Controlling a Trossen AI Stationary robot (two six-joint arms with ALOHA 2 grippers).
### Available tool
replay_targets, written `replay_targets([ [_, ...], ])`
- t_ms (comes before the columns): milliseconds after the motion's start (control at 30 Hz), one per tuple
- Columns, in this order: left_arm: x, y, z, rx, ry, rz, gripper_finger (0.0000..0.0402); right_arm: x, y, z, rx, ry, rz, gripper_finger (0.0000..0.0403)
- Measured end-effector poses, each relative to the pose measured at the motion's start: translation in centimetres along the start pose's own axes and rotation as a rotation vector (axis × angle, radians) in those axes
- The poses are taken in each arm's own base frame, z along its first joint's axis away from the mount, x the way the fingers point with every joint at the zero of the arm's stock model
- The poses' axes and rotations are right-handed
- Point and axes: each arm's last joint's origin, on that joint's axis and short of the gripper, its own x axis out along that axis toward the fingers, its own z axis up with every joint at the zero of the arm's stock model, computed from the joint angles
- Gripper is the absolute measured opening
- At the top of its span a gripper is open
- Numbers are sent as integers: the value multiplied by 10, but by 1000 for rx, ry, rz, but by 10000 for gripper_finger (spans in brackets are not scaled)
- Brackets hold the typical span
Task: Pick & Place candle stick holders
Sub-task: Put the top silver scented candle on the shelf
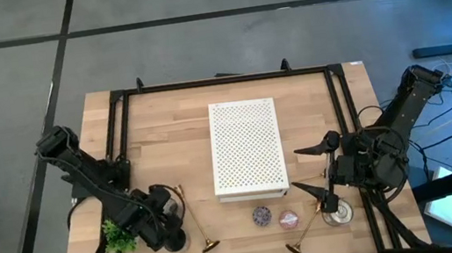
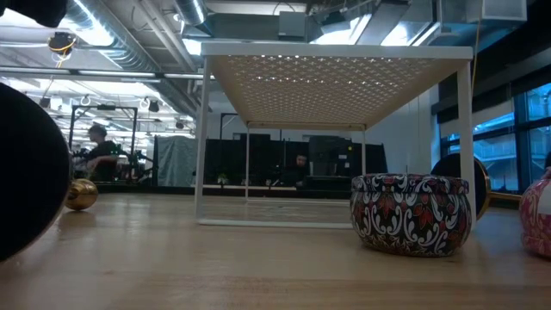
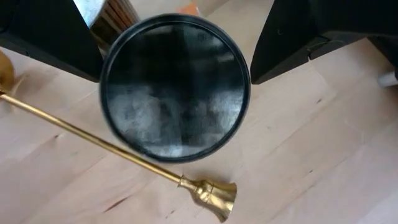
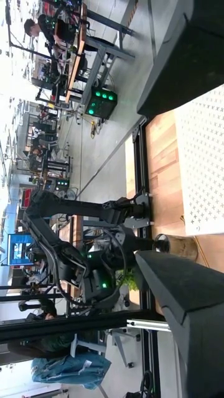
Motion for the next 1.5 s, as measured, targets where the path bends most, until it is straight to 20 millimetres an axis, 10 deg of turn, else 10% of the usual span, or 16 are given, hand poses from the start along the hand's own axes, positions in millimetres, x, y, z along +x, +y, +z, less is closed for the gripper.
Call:
replay_targets([
  [1500, 24, -8, 2, 75, -57, 95, 400, 0, 0, 0, -1, 0, 0, 376],
])
